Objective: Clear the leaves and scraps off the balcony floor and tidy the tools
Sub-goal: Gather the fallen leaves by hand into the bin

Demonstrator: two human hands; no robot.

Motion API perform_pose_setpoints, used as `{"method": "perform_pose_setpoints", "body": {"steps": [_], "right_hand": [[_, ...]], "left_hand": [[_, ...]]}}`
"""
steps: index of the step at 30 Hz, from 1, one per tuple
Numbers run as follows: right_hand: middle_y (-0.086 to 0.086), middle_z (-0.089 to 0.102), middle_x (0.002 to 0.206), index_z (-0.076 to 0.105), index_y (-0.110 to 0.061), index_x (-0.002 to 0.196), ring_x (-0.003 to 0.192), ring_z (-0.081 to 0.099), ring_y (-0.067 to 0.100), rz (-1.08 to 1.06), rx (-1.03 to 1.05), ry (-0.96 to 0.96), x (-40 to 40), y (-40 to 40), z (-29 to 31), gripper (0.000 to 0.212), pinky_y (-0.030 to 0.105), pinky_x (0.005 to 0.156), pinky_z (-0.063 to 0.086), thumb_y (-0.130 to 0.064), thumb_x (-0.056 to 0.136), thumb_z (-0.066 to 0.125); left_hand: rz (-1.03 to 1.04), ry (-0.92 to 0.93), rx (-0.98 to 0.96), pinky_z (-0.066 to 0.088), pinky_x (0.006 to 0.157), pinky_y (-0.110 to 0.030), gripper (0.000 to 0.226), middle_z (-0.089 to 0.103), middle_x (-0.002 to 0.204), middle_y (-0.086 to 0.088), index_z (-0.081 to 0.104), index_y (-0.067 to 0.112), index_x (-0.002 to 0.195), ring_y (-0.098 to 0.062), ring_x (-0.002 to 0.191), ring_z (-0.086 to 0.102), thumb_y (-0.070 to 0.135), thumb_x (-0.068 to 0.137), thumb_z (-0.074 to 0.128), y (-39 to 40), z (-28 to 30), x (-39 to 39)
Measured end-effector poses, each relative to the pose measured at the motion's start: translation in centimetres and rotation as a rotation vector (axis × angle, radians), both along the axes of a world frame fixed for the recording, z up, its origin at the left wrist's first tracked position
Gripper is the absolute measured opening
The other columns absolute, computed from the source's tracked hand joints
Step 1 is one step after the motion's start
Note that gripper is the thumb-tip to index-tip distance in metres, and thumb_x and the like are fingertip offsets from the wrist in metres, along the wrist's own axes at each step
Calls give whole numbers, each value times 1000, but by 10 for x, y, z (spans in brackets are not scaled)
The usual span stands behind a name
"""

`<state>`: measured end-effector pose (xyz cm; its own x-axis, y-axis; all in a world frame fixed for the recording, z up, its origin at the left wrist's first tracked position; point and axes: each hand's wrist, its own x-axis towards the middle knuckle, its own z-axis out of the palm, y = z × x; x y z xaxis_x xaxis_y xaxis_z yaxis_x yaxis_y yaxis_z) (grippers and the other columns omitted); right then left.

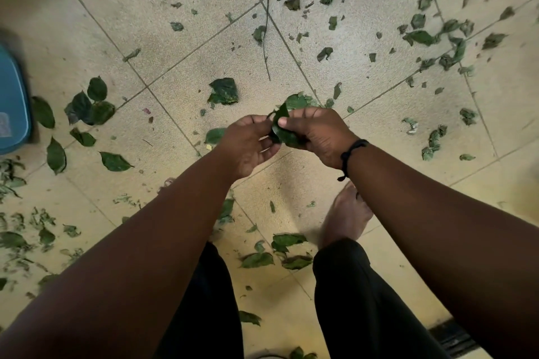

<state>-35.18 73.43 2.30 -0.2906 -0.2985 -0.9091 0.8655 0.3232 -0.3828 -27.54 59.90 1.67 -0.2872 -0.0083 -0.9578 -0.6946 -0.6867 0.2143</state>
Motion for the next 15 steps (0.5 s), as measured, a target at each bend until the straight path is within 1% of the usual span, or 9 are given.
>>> {"method": "perform_pose_setpoints", "body": {"steps": [2,3,5,7,9,11,12,13,15], "right_hand": [[8,74,79,70,-8,89,72,71,17,41,32,114,4,-3,0,12,32,75,60,-3,79,76],[5,73,75,70,-11,86,68,71,14,70,44,167,6,-4,0,12,28,71,60,-2,79,75],[2,73,73,70,-14,85,65,70,11,118,58,233,10,-6,1,16,24,66,59,0,80,74],[0,72,75,70,-13,87,63,67,6,187,75,308,15,-8,3,14,20,63,56,-2,81,74],[-1,70,74,70,-11,88,60,64,4,236,138,394,19,-10,2,9,20,62,53,-6,82,74],[2,69,74,68,-16,81,62,63,10,242,228,459,24,-12,0,8,27,63,54,-9,82,74],[2,69,74,66,-20,76,63,63,13,244,274,494,26,-13,-1,13,30,65,54,-11,82,74],[-1,68,72,63,-24,71,64,62,12,250,319,532,29,-15,-1,19,29,65,53,-13,82,73],[-11,62,68,60,-27,67,62,57,5,268,368,597,35,-20,3,23,23,63,48,-14,83,71]], "left_hand": [[67,-15,100,58,69,-25,15,69,86,-1,60,14,103,-14,75,69,22,92,66,-1,-1,4],[65,-17,123,58,72,-25,14,69,88,0,61,16,103,-13,79,68,23,92,65,-1,-2,6],[33,-12,148,56,79,-26,16,69,92,0,62,16,107,-14,84,67,24,92,64,-2,-3,8],[-12,7,137,52,86,-28,13,68,92,0,63,15,104,-14,86,66,23,94,62,-3,-4,9],[-54,24,113,52,86,-29,15,70,88,1,65,17,98,-14,86,66,31,95,59,-5,-4,10],[-87,25,111,52,82,-29,32,71,89,0,67,17,98,-14,86,67,47,94,55,-7,-5,8],[-94,18,111,51,83,-30,39,71,89,0,68,17,98,-15,85,67,52,95,51,-9,-5,8],[-96,11,104,51,83,-31,40,71,89,-1,68,17,98,-15,85,67,52,96,48,-11,-6,7],[-86,2,76,52,84,-32,31,71,83,-1,66,18,94,-17,84,66,43,100,48,-12,-6,6]]}}
